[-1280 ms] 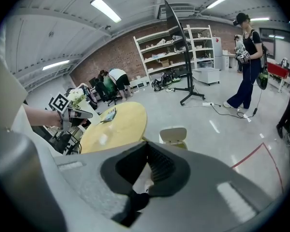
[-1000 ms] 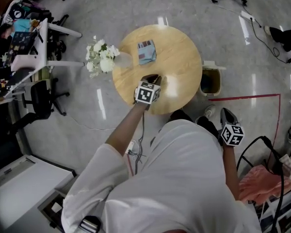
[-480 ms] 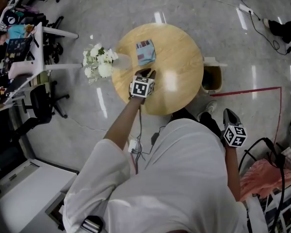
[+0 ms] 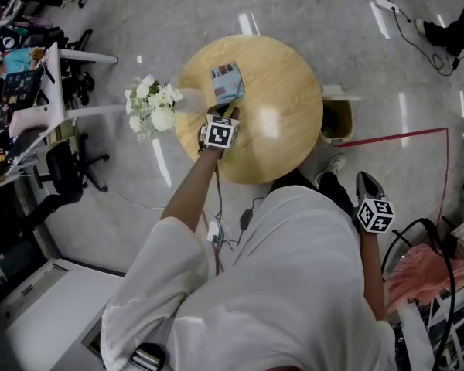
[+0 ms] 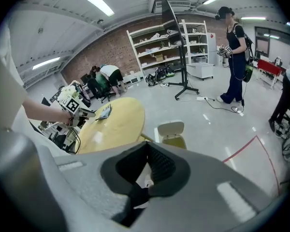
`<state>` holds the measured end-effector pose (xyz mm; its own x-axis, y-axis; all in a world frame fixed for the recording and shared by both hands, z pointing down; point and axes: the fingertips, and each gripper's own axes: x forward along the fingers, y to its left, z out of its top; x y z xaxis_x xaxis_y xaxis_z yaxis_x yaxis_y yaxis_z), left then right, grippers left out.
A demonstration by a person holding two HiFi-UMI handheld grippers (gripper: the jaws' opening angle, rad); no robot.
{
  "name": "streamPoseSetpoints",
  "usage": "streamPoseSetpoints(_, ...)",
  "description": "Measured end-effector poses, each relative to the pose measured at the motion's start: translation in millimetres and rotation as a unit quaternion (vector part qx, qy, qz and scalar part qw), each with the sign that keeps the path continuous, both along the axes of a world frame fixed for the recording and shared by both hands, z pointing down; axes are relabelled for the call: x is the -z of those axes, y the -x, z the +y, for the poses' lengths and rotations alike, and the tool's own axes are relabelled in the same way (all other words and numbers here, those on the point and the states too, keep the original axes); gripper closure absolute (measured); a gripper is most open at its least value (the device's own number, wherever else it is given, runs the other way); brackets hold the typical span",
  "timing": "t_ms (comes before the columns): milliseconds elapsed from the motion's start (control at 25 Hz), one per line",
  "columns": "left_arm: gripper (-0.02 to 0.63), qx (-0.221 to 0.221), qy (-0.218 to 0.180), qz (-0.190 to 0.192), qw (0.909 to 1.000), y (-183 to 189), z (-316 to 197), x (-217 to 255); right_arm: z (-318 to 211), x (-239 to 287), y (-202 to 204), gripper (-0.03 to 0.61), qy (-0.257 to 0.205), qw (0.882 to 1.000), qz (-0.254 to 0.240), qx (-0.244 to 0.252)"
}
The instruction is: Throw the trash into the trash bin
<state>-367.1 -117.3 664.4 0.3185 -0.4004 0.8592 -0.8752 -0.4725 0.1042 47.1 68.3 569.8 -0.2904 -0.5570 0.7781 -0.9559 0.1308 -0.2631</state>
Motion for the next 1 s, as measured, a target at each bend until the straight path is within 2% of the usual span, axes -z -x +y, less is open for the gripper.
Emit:
streamPoseSetpoints(240, 0.48, -0.02, -0.006, -0.03, 0.9993, 10, -13, -24, -2, -1, -1, 0.577, 0.007, 1.0, 0.002, -0.009)
streamPoseSetpoints(640, 0.448, -0.044, 0.032, -0.082, 0.9952, 28, -24, -60, -17, -6, 11, 0.577, 0.019, 1.0, 0.0, -0.001)
streamPoseSetpoints(1000, 0.446, -0.082, 0.062, -0.082, 0.9913, 25, -26, -88, -27, -15, 27, 0.577, 0.029, 1.0, -0.004, 0.007)
